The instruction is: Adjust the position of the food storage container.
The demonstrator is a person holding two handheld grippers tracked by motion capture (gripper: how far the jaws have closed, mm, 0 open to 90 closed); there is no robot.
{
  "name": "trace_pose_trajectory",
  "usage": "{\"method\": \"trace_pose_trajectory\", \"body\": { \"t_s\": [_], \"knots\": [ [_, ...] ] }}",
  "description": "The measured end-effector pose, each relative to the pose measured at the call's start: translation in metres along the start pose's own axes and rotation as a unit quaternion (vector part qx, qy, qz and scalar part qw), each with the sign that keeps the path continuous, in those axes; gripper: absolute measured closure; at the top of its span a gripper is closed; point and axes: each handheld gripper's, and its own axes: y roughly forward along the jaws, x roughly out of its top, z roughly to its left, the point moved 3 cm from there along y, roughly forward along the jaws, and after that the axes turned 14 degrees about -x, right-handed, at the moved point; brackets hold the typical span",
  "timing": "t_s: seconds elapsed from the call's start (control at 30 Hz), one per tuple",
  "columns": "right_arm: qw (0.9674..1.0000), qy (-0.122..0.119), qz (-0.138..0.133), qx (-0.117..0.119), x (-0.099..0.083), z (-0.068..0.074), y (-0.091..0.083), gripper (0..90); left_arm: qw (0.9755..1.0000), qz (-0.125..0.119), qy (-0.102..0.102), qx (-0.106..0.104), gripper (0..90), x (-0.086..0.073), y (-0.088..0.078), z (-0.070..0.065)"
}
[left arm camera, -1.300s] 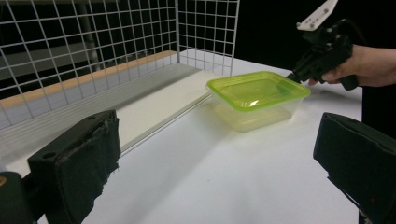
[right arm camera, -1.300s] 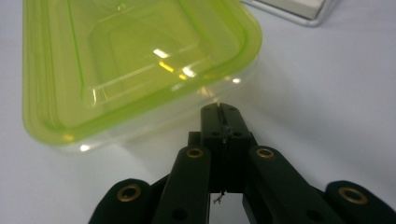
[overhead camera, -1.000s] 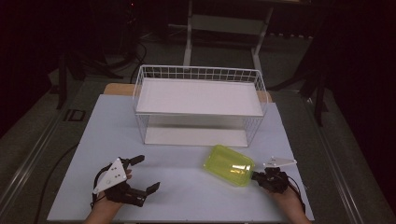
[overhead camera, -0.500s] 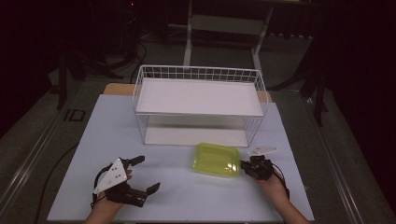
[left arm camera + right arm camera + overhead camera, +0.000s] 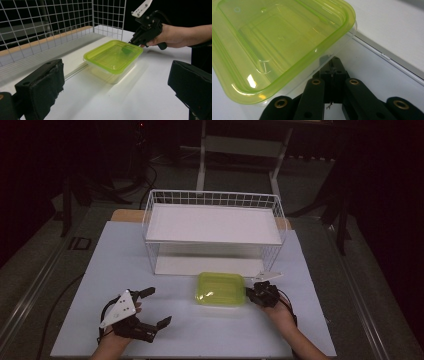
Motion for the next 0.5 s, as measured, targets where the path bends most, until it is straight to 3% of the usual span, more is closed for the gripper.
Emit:
{"method": "trace_pose_trajectory", "body": {
  "t_s": [0.1, 0.27, 0.5],
  "knots": [
    [0.9999, 0.012, -0.003, -0.008, -0.004, -0.004, -0.005, 89.0, 1.0, 0.001, -0.002, 0.003, 1.5, -0.001, 0.0, 0.001],
    [0.9999, 0.01, -0.005, -0.002, -0.005, -0.002, -0.01, 89.0, 1.0, 0.003, 0.0, 0.001, 1.6, -0.001, 0.001, 0.0],
    [0.9999, 0.009, 0.0, 0.005, 0.002, 0.004, 0.001, 89.4, 1.0, 0.006, -0.001, 0.0, 1.5, -0.001, 0.002, 0.0]
  ]
}}
